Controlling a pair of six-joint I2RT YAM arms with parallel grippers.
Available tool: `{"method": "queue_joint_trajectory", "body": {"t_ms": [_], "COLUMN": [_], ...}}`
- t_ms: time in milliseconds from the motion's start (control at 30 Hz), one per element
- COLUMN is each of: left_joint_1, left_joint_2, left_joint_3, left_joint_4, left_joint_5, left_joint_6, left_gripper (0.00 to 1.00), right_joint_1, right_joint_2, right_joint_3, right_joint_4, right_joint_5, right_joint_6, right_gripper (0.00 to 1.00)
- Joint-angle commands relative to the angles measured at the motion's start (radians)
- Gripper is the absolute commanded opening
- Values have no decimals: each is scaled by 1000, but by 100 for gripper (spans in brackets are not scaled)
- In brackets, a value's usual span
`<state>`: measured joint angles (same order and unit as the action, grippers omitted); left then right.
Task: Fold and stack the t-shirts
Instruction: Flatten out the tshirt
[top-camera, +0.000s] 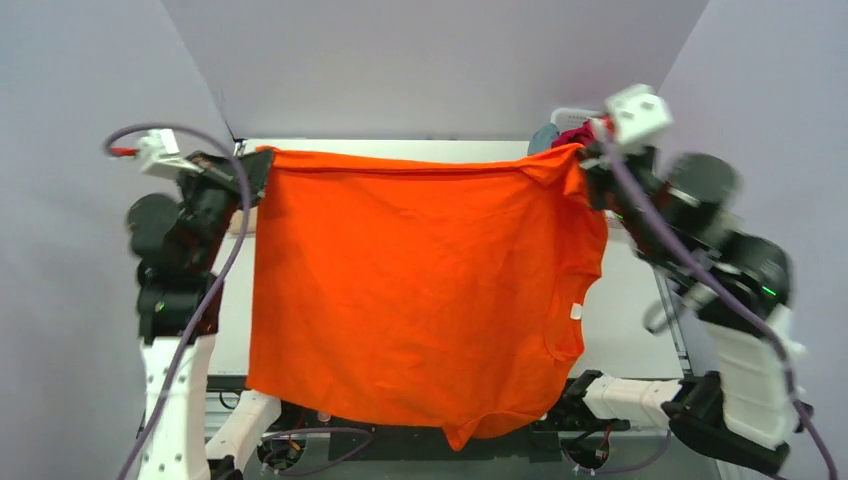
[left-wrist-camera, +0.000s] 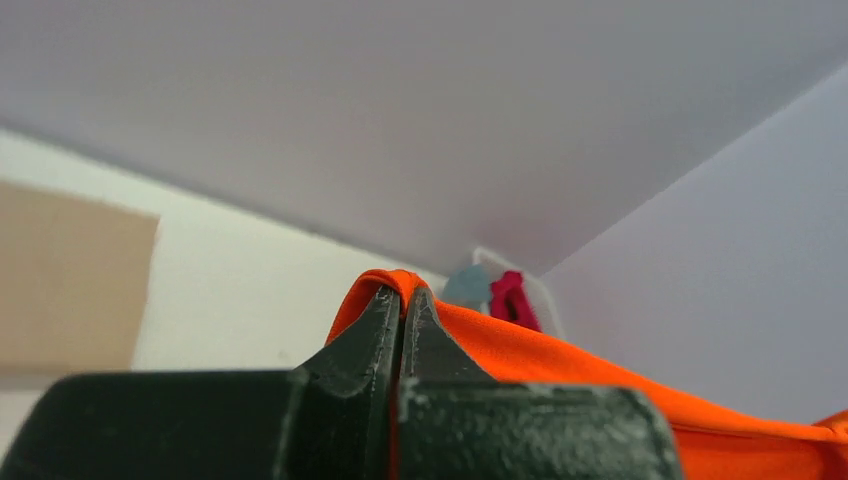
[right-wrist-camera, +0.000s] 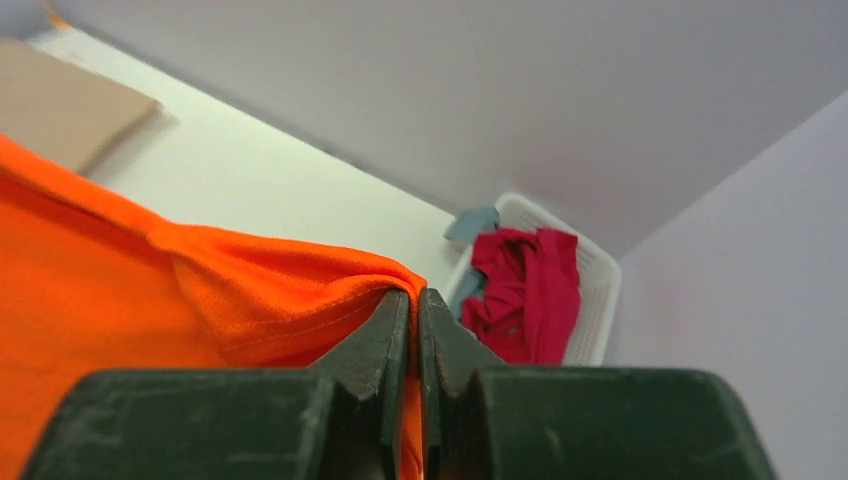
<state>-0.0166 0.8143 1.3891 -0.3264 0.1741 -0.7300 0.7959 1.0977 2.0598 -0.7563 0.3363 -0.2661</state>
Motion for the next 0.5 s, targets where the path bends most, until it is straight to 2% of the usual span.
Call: {"method": "queue_joint_trajectory", "body": {"t_ms": [0, 100, 133, 233, 267, 300, 333, 367, 400, 467], "left_joint_1": [-22, -83, -104, -118, -118, -115, -113, -109, -109, -115], "left_joint_2": [173, 339, 446, 677, 790, 842, 937, 1014, 1042, 1086], "left_joint_3": [-224, -294, -293, -221, -195, -137, -100, -30, 5, 78], "left_joint_4": [112, 131, 135, 116, 98, 67, 52, 23, 6, -18], "left_joint_5": [-96, -256, -275, -309, -329, -334, -337, -336, -334, -348], "left_joint_6": [-16, 12, 22, 20, 13, 9, 2, 1, 2, 8], "left_gripper": [0, 0, 0, 1, 5, 20, 29, 45, 56, 80], "right_joint_1": [-140, -289, -309, -374, -383, -396, -405, -408, -411, -414], "right_joint_2": [189, 324, 360, 568, 615, 712, 762, 861, 908, 1012], "right_joint_3": [-166, -268, -303, -333, -317, -301, -246, -209, -134, -53], "right_joint_4": [142, 240, 256, 353, 370, 391, 392, 378, 366, 326], "right_joint_5": [113, -71, -97, -195, -208, -221, -223, -214, -202, -163], "right_joint_6": [-67, -39, -40, -42, -38, -28, -7, 19, 33, 68], "right_gripper": [0, 0, 0, 0, 0, 0, 9, 19, 38, 54]}}
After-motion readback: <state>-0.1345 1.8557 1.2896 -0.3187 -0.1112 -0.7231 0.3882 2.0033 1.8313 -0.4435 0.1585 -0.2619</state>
